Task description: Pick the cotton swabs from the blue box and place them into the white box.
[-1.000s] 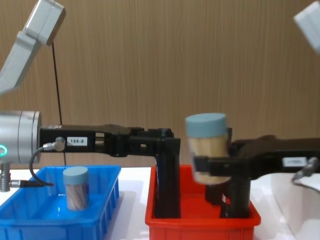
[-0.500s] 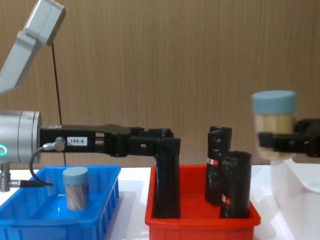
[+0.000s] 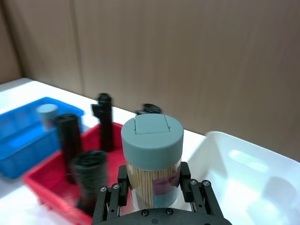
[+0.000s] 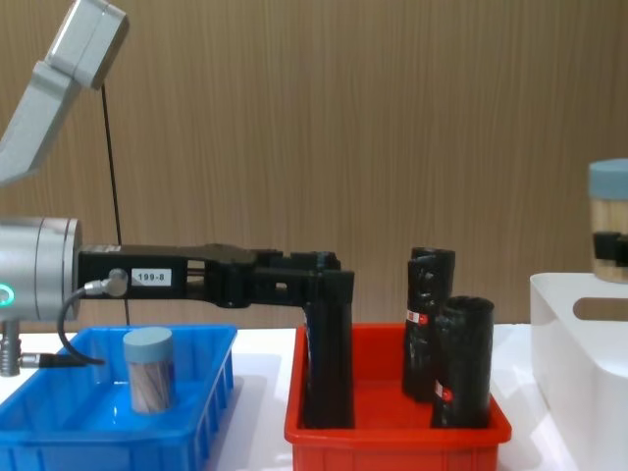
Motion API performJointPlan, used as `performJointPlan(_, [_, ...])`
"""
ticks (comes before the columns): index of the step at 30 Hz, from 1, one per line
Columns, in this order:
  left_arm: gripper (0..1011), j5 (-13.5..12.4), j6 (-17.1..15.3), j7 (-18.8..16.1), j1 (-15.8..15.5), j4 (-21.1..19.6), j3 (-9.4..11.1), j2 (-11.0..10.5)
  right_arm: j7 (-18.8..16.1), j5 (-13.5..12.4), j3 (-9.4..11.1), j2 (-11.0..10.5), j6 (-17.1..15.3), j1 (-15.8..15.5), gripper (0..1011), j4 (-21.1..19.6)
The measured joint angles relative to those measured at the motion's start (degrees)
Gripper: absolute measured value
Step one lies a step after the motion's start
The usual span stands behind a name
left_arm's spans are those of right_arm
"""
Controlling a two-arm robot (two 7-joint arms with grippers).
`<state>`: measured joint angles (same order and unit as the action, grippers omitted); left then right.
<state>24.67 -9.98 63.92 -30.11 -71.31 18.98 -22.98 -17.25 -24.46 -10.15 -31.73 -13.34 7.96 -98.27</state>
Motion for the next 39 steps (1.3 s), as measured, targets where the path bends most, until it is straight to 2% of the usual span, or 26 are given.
performJointPlan(5, [1004, 0.0, 0.0, 0.0, 0.0, 0.0, 0.0, 0.0, 2.34, 0.9, 0.01, 0.99, -0.85, 2.01, 635, 3.21])
performJointPlan(9, [1004, 0.0, 0.0, 0.0, 0.0, 0.0, 0.0, 0.0, 3.81, 2.3, -0.35, 2.34, -1.53, 4.74, 635, 7.71])
performJointPlan(18, [1004, 0.0, 0.0, 0.0, 0.0, 0.0, 0.0, 0.0, 5.14, 4.99, -1.17, 4.74, -2.19, 9.54, 635, 16.22])
performJointPlan(23, [1004, 0.0, 0.0, 0.0, 0.0, 0.0, 0.0, 0.0, 5.57, 6.0, -1.44, 5.52, -2.29, 11.23, 637, 19.32])
performJointPlan(25, [1004, 0.0, 0.0, 0.0, 0.0, 0.0, 0.0, 0.0, 5.7, 6.29, -1.49, 5.73, -2.31, 11.66, 673, 20.05])
performJointPlan(27, [1004, 0.0, 0.0, 0.0, 0.0, 0.0, 0.0, 0.0, 5.93, 6.74, -1.54, 6.06, -2.34, 12.38, 750, 21.36])
performJointPlan(28, [1004, 0.0, 0.0, 0.0, 0.0, 0.0, 0.0, 0.0, 5.97, 6.8, -1.55, 6.13, -2.34, 12.51, 750, 21.61])
performJointPlan(30, [1004, 0.0, 0.0, 0.0, 0.0, 0.0, 0.0, 0.0, 6.04, 6.98, -1.55, 6.23, -2.33, 12.74, 826, 22.03])
performJointPlan(31, [1004, 0.0, 0.0, 0.0, 0.0, 0.0, 0.0, 0.0, 6.08, 7.08, -1.55, 6.28, -2.33, 12.85, 826, 22.2])
performJointPlan(34, [1004, 0.0, 0.0, 0.0, 0.0, 0.0, 0.0, 0.0, 6.29, 7.29, -1.55, 6.44, -2.23, 13.24, 941, 22.83])
performJointPlan(37, [1004, 0.0, 0.0, -0.01, 0.0, 0.0, 0.0, 0.0, 6.36, 7.48, -1.54, 6.5, -2.17, 13.36, 999, 23.0])
performJointPlan(39, [1004, -0.05, 0.01, -0.2, 0.06, -0.04, 0.01, 0.0, 6.36, 7.49, -1.54, 6.5, -2.17, 13.36, 1002, 23.0])
